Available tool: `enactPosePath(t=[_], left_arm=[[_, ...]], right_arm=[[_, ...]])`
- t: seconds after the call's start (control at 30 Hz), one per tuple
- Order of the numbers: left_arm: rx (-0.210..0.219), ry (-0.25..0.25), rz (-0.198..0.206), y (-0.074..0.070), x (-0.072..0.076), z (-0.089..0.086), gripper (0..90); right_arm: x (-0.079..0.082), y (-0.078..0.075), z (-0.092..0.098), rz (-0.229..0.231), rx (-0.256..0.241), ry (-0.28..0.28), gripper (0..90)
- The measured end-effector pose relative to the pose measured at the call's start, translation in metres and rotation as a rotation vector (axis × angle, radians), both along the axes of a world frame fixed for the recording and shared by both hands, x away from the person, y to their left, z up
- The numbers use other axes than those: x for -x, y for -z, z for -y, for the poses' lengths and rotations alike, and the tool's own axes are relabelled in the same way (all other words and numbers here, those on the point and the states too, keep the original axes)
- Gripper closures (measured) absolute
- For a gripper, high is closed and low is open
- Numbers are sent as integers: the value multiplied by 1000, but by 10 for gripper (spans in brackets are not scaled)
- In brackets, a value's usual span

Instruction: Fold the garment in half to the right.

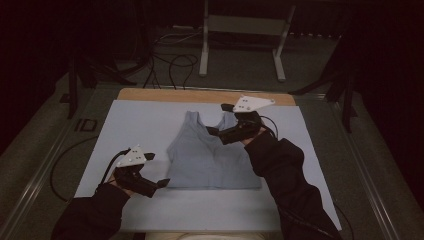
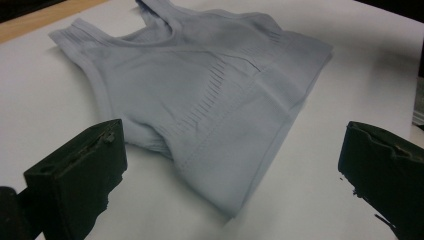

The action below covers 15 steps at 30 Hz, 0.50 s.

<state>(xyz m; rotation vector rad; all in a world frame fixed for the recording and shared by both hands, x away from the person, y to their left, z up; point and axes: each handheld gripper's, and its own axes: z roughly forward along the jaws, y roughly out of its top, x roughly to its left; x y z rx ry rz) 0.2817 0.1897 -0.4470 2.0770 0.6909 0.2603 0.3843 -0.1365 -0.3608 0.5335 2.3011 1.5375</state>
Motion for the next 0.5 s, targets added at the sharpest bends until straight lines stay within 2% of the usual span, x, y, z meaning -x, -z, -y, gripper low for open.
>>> enactPosePath(t=[0.27, 0.33, 0.5], left_arm=[[-1, -69, -37, 11, -6, 12, 1], [-37, -102, -29, 15, -6, 16, 1], [-57, -120, -62, 23, -7, 23, 1]], right_arm=[[-30, 20, -31, -39, 29, -10, 89], [-40, 29, -42, -61, 27, -7, 90], [-53, 39, -53, -69, 28, -17, 90]])
